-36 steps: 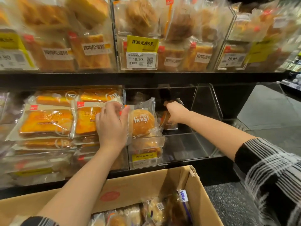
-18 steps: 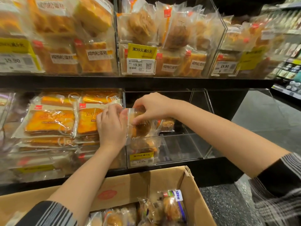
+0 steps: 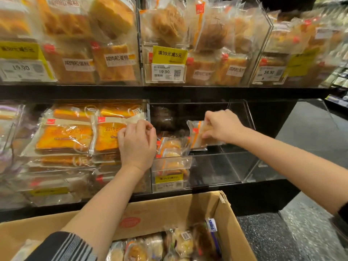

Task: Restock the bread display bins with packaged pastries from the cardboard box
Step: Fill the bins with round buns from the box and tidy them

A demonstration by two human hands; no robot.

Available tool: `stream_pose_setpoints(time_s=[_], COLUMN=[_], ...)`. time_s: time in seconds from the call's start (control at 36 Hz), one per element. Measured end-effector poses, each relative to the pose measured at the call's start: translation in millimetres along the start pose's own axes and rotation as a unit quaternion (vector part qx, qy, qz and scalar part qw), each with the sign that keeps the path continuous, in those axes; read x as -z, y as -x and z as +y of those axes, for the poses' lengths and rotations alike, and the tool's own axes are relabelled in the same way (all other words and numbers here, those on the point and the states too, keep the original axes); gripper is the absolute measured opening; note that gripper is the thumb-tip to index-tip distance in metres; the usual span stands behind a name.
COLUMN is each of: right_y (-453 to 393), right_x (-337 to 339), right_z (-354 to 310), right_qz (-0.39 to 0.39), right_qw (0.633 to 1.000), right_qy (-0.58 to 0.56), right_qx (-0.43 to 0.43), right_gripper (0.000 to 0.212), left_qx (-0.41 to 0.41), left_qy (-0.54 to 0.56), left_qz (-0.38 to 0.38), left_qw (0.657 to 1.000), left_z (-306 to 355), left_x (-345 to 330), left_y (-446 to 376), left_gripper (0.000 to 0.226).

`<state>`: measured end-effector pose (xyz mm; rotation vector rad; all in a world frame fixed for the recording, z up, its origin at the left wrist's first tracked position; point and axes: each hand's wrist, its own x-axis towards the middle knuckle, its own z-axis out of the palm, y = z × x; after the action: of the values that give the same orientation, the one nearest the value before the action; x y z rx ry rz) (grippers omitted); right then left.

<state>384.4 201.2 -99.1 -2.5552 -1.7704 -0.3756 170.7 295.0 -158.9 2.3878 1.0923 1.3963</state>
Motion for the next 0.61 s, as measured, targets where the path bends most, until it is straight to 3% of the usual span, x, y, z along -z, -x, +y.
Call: stream_pose_setpoints(time_s=[0.11, 0.28, 0.36, 0.47, 0.61], right_y=[-7, -30, -38, -35, -26], right_x=[-34, -68, -75, -71, -64], right_z=[2, -6, -7, -10, -10], right_qz=[-0.07, -0.143, -0.124, -0.086, -0.052], right_qw=[0.995, 0.983, 0.992, 0.994, 0.998], right_qy=[-0.054, -0.106, -0.03, 0.063, -0.014], right_qx=[-0.048, -0.043, -0.023, 0.012, -0.016], right_gripper=[0.043, 0.041, 0.024, 0.036, 0.025], left_qx=[0.001, -0.002, -0.004, -0.005, -0.013], left_qy=[-0.036, -0.044, -0.043, -0.044, -0.027], left_qz=[-0.011, -0.004, 0.0, 0.001, 0.013], left_qw=[0.999, 0.999, 0.999, 0.999, 0.999], left_z=[3, 1, 1, -1, -4], left_x=[-1, -3, -4, -5, -6], left_y=[0, 0, -1, 0, 1], left_gripper=[0.016, 0.016, 0.017, 0.017, 0.014])
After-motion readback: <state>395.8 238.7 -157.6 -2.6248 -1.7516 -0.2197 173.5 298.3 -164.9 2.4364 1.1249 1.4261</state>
